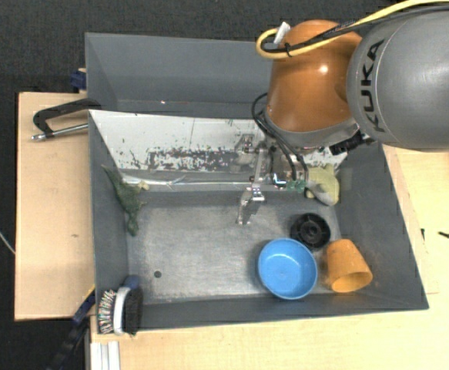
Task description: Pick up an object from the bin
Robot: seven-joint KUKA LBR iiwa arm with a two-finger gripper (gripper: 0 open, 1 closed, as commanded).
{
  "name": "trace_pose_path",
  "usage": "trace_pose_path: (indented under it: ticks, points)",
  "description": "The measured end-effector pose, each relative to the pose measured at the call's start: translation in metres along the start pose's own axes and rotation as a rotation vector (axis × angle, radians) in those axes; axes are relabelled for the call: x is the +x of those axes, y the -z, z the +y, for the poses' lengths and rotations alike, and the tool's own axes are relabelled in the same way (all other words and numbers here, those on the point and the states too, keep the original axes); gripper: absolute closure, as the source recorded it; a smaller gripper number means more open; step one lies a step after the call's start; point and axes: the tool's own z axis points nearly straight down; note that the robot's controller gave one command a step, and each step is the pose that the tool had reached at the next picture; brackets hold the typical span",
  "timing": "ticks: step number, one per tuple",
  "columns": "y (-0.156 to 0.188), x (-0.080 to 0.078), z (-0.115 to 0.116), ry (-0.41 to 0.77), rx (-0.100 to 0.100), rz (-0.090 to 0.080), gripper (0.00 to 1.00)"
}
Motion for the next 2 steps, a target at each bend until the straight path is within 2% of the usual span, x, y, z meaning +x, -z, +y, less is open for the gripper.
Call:
trace_pose_path:
  ticks: [1,2]
  points:
    - [-0.065,0.045,-0.097,0.408,0.003,-0.003,0.0]
    - [-0.126,0.051,-0.096,0.596,0.002,-0.01,0.0]
